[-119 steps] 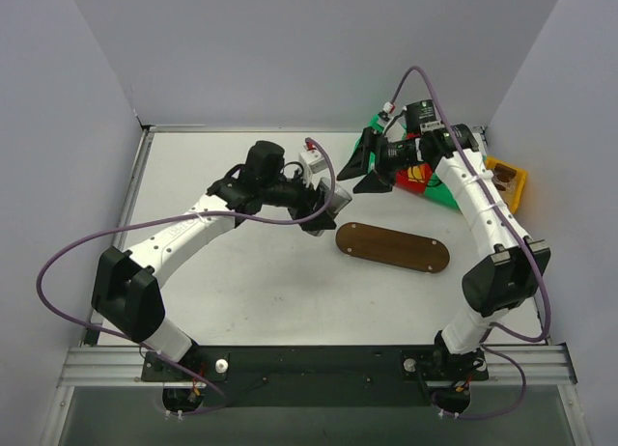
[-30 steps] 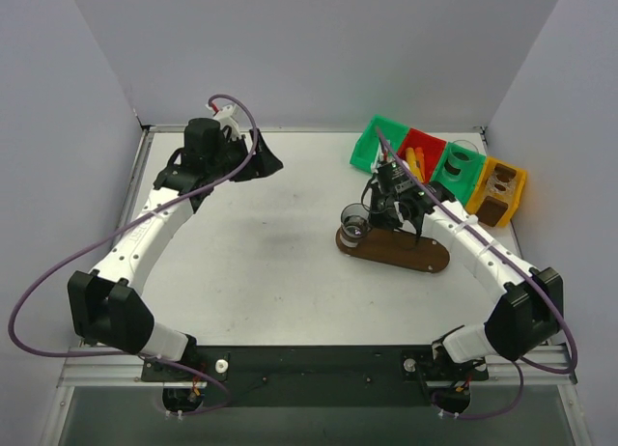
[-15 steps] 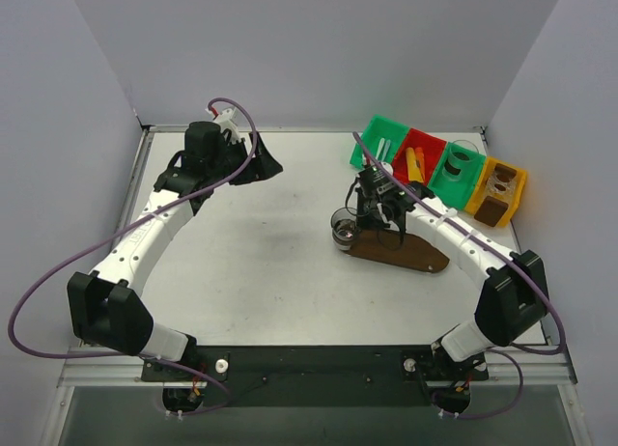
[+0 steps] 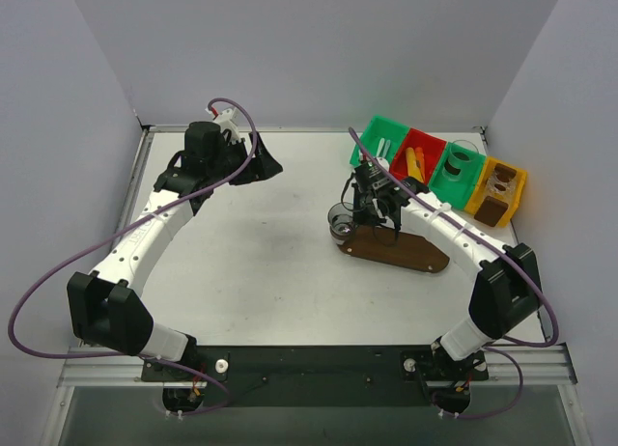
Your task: Prepare toiletry sets of a toothbrush and toothpaste on the tray
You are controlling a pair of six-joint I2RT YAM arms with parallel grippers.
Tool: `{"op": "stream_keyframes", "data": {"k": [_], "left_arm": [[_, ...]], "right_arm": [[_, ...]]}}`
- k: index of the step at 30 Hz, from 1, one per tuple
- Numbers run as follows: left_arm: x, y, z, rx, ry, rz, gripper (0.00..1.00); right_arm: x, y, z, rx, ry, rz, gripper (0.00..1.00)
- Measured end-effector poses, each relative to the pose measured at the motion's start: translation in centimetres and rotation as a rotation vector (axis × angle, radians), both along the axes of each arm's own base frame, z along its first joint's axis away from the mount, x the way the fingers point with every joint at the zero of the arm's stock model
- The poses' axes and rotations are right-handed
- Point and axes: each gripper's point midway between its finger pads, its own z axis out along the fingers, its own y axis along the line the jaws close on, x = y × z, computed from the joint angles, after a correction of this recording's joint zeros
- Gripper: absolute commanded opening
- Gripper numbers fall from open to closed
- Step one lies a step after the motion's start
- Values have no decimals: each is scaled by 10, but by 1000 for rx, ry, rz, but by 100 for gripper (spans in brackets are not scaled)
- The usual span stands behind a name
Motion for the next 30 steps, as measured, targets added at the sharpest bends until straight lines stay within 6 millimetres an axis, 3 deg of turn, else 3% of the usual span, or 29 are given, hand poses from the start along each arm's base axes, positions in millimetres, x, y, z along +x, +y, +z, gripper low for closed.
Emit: {"op": "stream_keyframes", "data": {"k": [30], "left_arm": [[0, 2, -1, -4, 5, -1, 84]], "right_arm": [[4, -3, -14, -36, 21, -17, 0]]}}
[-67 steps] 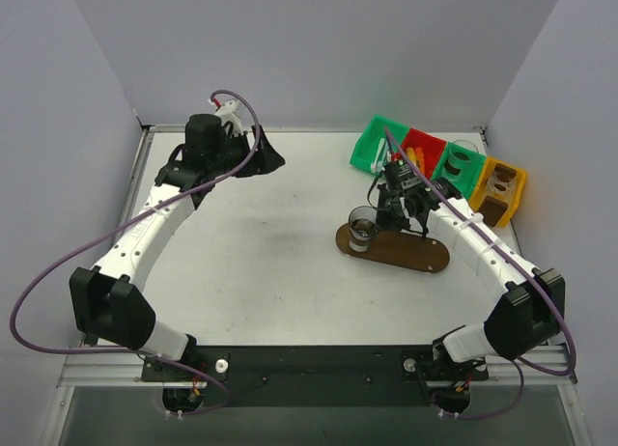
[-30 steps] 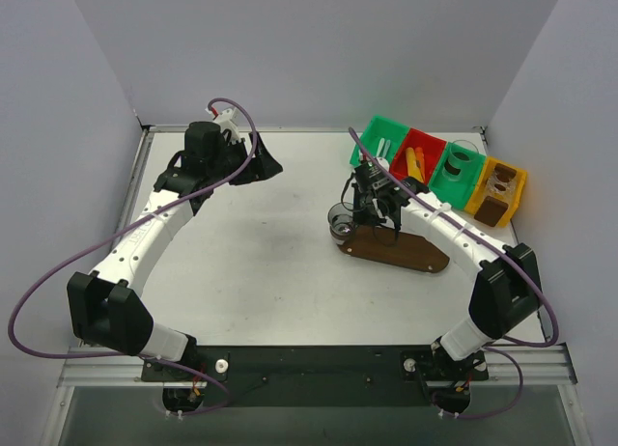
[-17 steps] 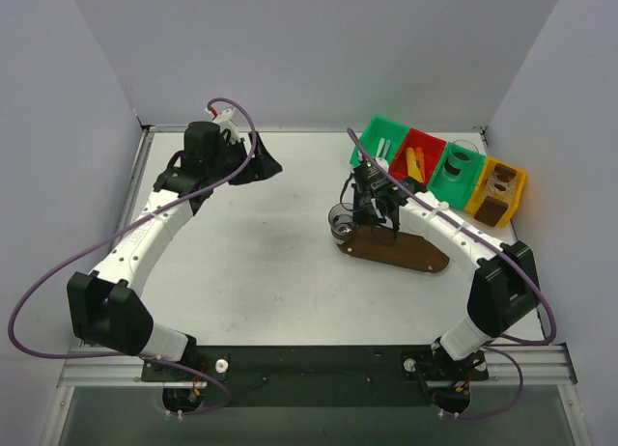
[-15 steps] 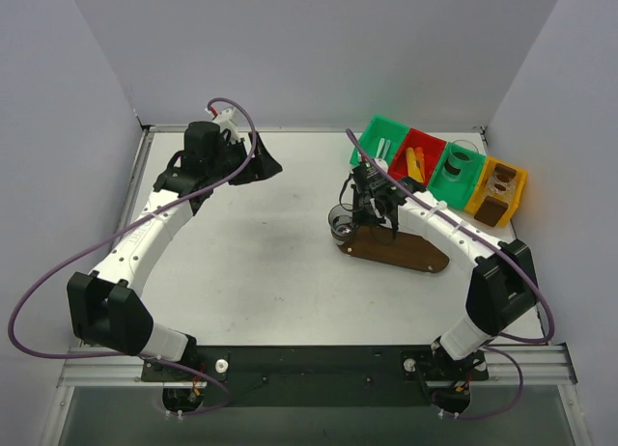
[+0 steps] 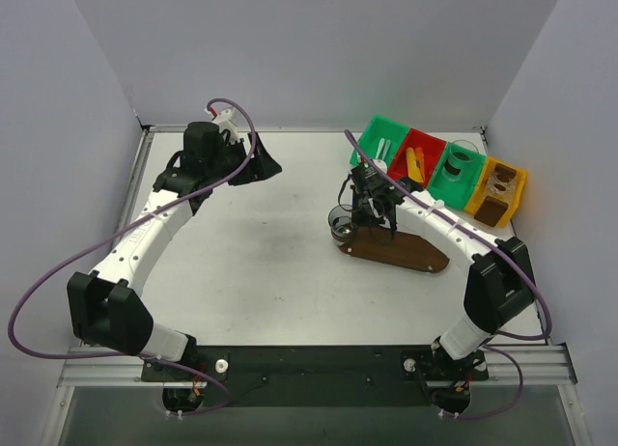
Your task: Prepare toiletry sets of a toothbrush and toothpaste on the tray
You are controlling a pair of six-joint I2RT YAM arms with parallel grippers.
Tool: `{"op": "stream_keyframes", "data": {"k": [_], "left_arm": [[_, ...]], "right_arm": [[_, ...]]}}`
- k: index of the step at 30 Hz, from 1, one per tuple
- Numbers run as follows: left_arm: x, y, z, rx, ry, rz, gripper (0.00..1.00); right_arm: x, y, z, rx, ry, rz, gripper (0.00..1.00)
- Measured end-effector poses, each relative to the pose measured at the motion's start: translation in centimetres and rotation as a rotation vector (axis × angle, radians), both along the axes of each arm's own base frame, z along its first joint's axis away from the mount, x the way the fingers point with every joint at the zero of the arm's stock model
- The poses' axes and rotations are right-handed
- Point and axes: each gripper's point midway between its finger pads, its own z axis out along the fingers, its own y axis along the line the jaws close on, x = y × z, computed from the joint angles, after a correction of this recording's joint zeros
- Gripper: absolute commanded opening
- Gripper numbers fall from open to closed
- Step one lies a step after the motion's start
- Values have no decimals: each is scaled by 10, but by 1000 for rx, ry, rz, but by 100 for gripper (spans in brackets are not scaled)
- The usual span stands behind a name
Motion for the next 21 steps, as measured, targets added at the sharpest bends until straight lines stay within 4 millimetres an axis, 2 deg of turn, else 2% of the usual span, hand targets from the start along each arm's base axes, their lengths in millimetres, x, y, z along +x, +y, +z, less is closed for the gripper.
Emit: {"op": "stream_keyframes", "data": {"k": [16, 21], "left_arm": [[-2, 0, -5, 1, 11, -4, 85], [-2, 0, -5, 0, 11, -4, 85]], "right_arm": [[1, -1, 0, -6, -3, -5, 0], [1, -2, 0, -11, -7, -9, 15]]}}
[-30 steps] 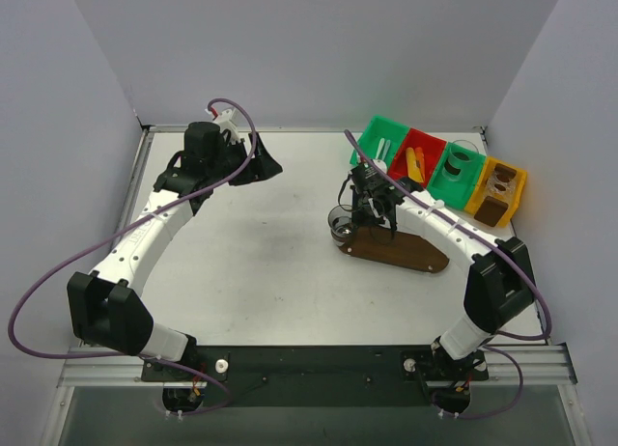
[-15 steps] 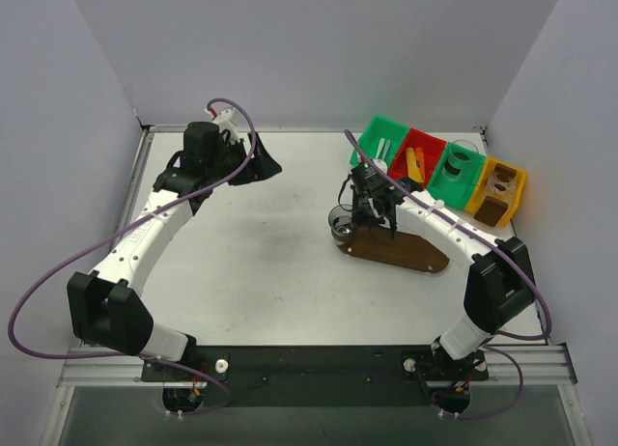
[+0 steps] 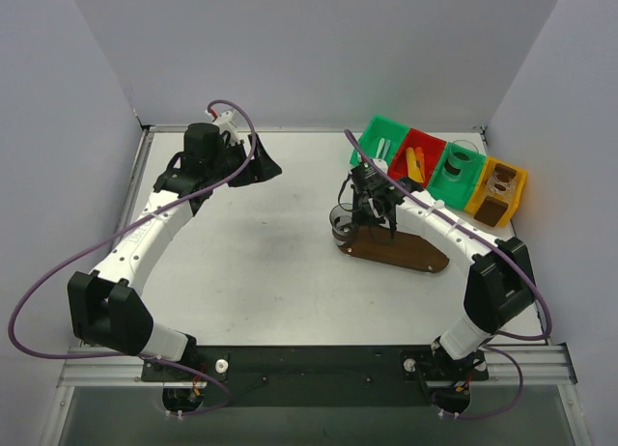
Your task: Prepare toiletry sets of a toothbrush and toothpaste on the tray
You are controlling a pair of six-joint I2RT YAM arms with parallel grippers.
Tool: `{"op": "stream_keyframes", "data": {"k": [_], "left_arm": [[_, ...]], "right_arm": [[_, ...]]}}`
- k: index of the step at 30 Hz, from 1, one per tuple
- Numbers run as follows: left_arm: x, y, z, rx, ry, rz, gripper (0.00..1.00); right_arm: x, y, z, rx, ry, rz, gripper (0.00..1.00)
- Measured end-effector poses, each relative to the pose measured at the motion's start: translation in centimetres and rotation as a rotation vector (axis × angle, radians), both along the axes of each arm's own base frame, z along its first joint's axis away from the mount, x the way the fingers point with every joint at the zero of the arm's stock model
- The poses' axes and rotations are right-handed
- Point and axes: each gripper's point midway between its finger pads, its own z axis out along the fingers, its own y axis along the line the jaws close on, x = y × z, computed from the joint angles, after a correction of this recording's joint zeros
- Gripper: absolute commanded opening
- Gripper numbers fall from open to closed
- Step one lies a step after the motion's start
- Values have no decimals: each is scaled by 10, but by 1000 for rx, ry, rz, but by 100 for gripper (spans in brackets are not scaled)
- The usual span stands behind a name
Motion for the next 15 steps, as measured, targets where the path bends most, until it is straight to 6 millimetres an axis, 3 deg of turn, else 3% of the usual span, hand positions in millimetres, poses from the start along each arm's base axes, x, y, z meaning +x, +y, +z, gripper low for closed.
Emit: {"op": "stream_keyframes", "data": {"k": [9, 15], "left_arm": [[1, 1, 0, -1, 1, 2, 85], [1, 2, 0, -1, 1, 3, 85]], "right_arm": [[3, -2, 1, -8, -12, -12, 28], [3, -2, 2, -5, -16, -12, 43]]}}
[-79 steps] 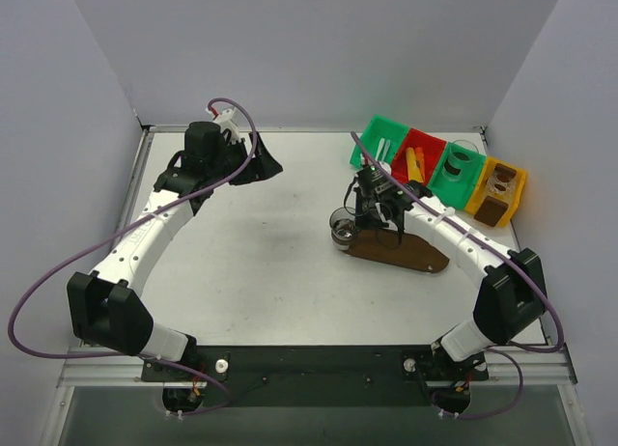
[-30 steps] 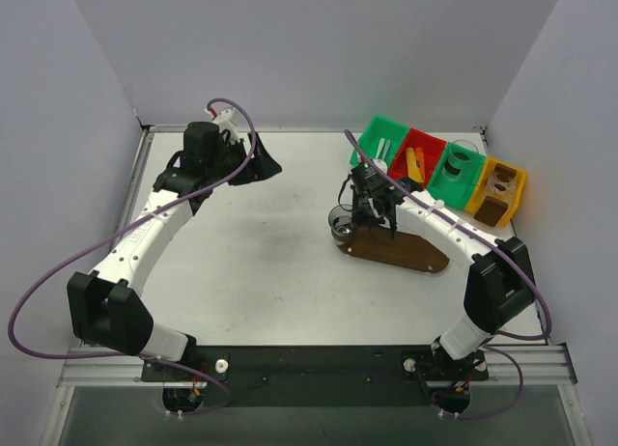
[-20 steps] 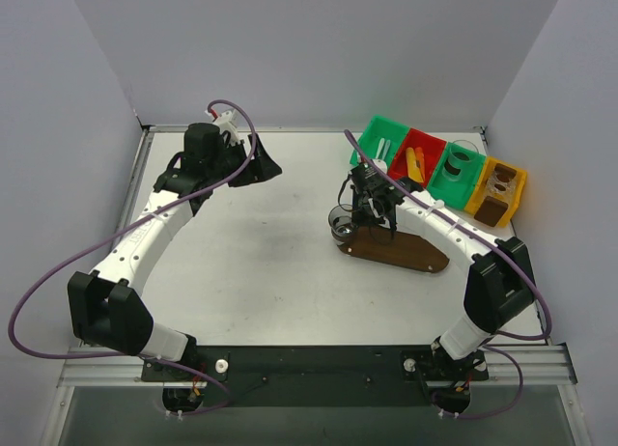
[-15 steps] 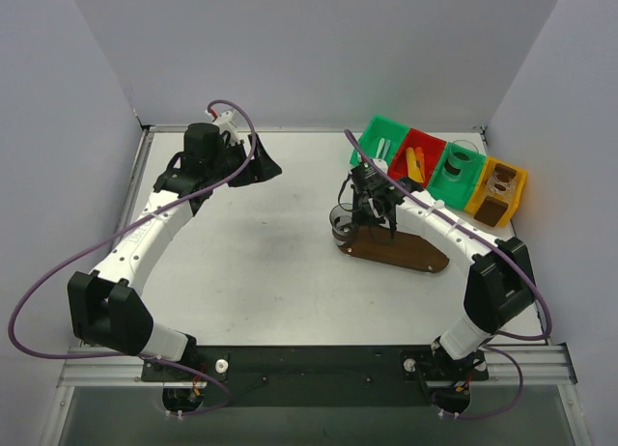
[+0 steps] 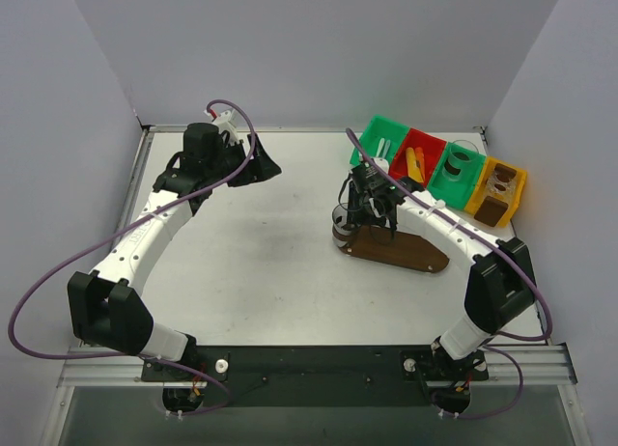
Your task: Prepare toiletry sets of a toothbrush and toothpaste on the tray
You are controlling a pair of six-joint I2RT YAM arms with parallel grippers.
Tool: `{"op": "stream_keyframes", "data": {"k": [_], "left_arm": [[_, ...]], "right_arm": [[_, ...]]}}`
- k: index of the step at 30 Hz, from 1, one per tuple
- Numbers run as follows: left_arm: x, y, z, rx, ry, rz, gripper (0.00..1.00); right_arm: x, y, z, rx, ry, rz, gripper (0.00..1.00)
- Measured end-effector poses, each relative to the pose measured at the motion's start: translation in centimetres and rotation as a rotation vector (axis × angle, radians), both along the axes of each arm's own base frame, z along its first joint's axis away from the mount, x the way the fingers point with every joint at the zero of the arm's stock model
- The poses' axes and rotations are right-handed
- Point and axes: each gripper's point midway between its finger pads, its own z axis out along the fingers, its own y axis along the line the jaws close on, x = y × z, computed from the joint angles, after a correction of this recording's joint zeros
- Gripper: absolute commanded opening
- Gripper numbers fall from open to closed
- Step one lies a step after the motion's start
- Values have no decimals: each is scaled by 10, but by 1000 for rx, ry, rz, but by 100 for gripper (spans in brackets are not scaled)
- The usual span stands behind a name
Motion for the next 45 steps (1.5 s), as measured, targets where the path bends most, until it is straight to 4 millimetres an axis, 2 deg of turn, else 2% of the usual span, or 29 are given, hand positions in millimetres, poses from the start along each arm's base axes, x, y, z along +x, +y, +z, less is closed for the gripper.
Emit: {"op": "stream_keyframes", "data": {"k": [2, 5, 10, 14, 17, 20, 22, 24, 26, 27, 33, 38, 41, 43, 45], "left_arm": [[0, 0, 0, 0, 0, 0, 85], [0, 0, 0, 0, 0, 0, 85], [0, 0, 0, 0, 0, 0, 85], [0, 0, 0, 1, 0, 0, 82], [0, 1, 0, 9, -6, -2, 82], [2, 4, -2, 33, -20, 0, 82], [2, 6, -3, 49, -28, 7, 82], [1, 10, -5, 63, -33, 12, 82], [-1, 12, -4, 69, -43, 14, 82], [-1, 13, -3, 71, -52, 15, 82], [-6, 20, 7, 88, -102, -6, 83], [-5, 25, 7, 106, -117, -20, 83], [-3, 28, 6, 112, -120, -22, 83], [-1, 29, 3, 113, -113, -23, 83], [1, 30, -2, 114, -101, -23, 83]], "right_arm": [[0, 0, 1, 1, -3, -1, 50], [0, 0, 2, 2, -7, -2, 56], [4, 2, 9, 12, -20, 0, 61], [8, 5, 26, 33, -54, -2, 64], [12, 3, 54, 57, -86, -11, 64], [22, -2, 96, 106, -148, -31, 63], [28, -12, 124, 139, -191, -61, 63], [34, -37, 148, 164, -232, -117, 62], [37, -73, 162, 163, -261, -198, 62], [38, -99, 166, 150, -265, -257, 62], [33, -208, 151, 30, -190, -484, 63], [35, -250, 136, -112, -126, -522, 62], [39, -265, 124, -162, -80, -519, 62], [45, -275, 116, -180, -52, -517, 60], [52, -287, 109, -196, -26, -522, 53]]}}
